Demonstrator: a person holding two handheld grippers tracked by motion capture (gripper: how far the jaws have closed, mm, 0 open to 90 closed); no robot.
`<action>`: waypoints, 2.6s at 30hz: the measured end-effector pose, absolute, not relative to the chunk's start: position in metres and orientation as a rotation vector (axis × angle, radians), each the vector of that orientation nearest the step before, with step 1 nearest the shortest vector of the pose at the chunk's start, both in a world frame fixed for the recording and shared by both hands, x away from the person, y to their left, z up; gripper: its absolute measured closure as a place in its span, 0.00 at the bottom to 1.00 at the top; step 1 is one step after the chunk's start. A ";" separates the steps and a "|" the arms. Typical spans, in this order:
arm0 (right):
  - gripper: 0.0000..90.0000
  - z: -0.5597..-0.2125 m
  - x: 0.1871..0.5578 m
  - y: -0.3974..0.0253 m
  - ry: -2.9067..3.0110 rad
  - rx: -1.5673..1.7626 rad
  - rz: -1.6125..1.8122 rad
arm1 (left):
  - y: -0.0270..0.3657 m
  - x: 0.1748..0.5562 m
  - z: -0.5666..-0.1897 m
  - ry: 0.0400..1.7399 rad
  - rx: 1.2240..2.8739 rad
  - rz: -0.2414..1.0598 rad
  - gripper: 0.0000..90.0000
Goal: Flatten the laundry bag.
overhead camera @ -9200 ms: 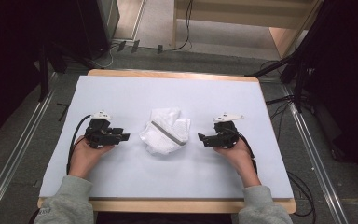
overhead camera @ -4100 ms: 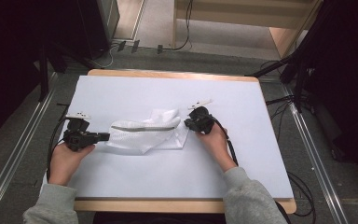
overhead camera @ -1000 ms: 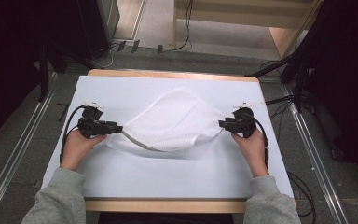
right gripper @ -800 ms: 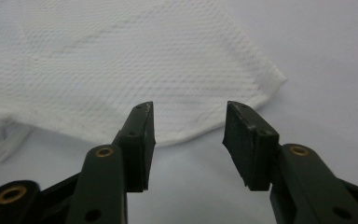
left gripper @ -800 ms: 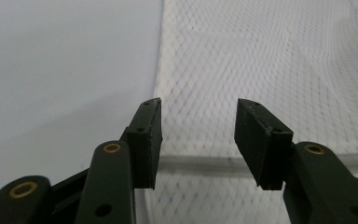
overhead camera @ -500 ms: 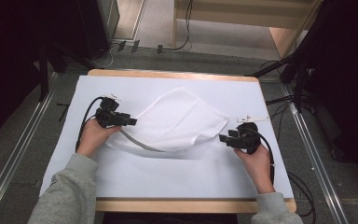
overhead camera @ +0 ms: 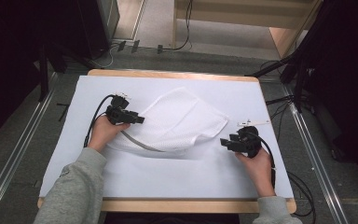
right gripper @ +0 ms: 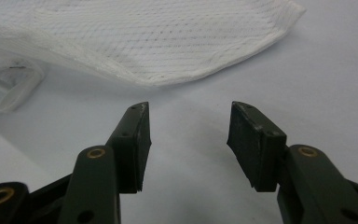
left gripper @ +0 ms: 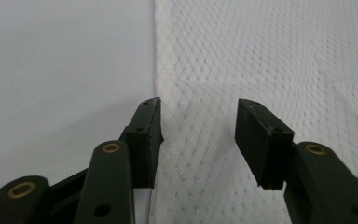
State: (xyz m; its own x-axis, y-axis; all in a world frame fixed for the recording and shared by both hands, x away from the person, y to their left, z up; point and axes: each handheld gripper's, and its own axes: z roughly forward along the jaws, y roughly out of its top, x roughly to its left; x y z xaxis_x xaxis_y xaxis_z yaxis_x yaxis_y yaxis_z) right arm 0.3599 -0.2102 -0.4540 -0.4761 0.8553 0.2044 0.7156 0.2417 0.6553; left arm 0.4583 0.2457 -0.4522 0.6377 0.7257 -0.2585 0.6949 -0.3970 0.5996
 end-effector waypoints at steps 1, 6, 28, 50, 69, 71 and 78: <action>0.56 -0.454 0.360 -0.210 2.313 1.486 1.055 | 0.245 0.458 -0.452 1.099 2.168 0.058 0.61; 0.56 -0.455 0.361 -0.210 2.320 1.484 1.055 | 0.243 0.456 -0.453 1.124 2.167 0.052 0.75; 0.56 -0.457 0.365 -0.202 2.351 1.470 1.045 | 0.273 0.454 -0.446 1.253 2.079 0.081 1.00; 0.58 -0.457 0.374 -0.146 2.491 1.302 1.083 | 0.321 0.431 -0.447 1.390 1.992 0.096 1.00; 0.59 -0.458 0.377 -0.055 2.668 1.054 1.119 | 0.354 0.396 -0.451 1.454 1.957 0.111 0.99; 0.59 -0.458 0.376 -0.051 2.674 1.039 1.122 | 0.354 0.395 -0.451 1.454 1.955 0.115 0.98; 0.58 -0.462 0.377 -0.025 2.687 0.979 1.139 | 0.354 0.391 -0.447 1.432 1.955 0.159 0.74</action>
State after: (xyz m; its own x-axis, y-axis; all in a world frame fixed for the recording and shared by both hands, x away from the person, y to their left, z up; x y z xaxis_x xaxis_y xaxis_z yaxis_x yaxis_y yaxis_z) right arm 0.3772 -0.0252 -0.4617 -0.7960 0.5781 0.1795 0.5310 0.5245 0.6656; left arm 0.3913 0.3536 -0.4473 0.3818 0.8766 -0.2930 0.7906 -0.1455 0.5948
